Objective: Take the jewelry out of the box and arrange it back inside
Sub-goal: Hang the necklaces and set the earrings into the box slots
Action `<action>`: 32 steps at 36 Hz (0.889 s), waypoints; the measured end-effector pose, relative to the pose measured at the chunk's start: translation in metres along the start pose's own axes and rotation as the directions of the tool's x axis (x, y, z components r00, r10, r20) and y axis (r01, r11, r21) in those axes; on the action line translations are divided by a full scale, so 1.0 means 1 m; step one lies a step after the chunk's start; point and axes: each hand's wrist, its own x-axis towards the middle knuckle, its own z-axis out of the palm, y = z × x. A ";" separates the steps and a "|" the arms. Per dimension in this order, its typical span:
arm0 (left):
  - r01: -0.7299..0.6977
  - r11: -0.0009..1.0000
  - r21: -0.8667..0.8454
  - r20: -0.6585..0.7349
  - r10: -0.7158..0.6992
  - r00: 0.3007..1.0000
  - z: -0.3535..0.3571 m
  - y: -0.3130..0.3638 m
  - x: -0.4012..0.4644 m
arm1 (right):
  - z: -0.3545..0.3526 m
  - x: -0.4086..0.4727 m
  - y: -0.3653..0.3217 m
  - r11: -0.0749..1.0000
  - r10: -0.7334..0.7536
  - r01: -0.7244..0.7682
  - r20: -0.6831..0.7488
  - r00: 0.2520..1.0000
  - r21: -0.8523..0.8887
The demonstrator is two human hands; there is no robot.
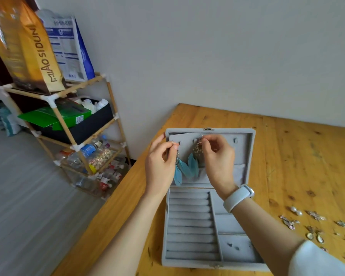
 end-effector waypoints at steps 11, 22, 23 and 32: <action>-0.012 1.000 0.004 -0.022 0.012 1.000 -0.001 0.000 -0.001 | 0.027 -0.007 0.001 1.000 0.026 -0.028 -0.225 0.974 -0.005; 0.033 0.999 -0.009 0.013 -0.033 0.999 -0.002 0.001 -0.002 | 0.025 -0.012 0.026 0.842 -0.322 0.179 -0.208 0.924 -0.510; 0.044 0.999 -0.009 0.016 -0.043 0.999 -0.002 0.002 -0.002 | 0.023 -0.011 0.028 0.812 -0.345 0.197 -0.179 0.921 -0.549; 0.052 0.999 0.004 0.020 -0.052 0.998 0.000 0.002 -0.002 | 0.017 -0.003 0.024 0.670 -0.477 0.318 -0.061 0.877 -0.671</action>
